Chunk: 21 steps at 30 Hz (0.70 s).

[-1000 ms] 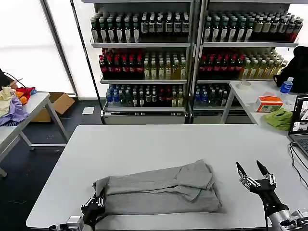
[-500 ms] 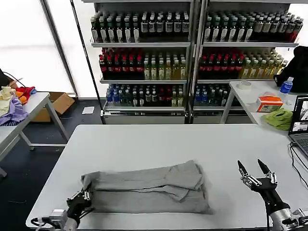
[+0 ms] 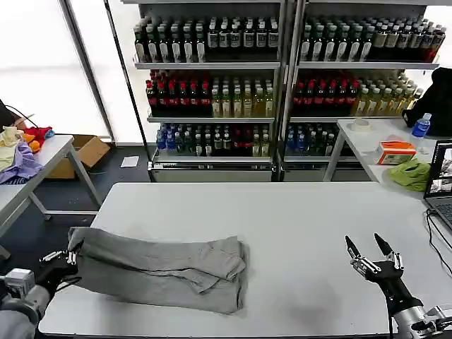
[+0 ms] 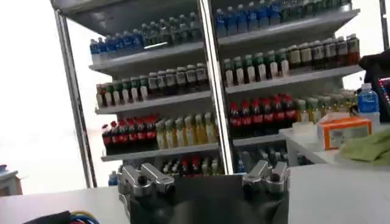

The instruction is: Fold and organize the clothes.

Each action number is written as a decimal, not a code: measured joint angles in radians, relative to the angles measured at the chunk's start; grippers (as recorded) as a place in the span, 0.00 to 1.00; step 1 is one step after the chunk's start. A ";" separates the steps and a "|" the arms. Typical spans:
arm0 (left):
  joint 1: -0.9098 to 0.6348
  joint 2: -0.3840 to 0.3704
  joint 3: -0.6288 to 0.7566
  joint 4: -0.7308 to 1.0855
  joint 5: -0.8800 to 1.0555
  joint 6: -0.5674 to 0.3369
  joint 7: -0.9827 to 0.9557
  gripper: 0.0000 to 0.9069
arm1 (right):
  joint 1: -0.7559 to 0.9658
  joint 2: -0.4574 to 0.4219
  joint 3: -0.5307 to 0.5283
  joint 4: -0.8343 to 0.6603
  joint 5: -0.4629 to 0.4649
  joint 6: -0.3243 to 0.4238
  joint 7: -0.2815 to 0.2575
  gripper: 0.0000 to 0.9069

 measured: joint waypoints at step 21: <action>-0.221 -0.010 0.472 -0.164 -0.237 0.077 -0.244 0.01 | -0.026 0.021 0.002 0.029 -0.009 0.001 -0.003 1.00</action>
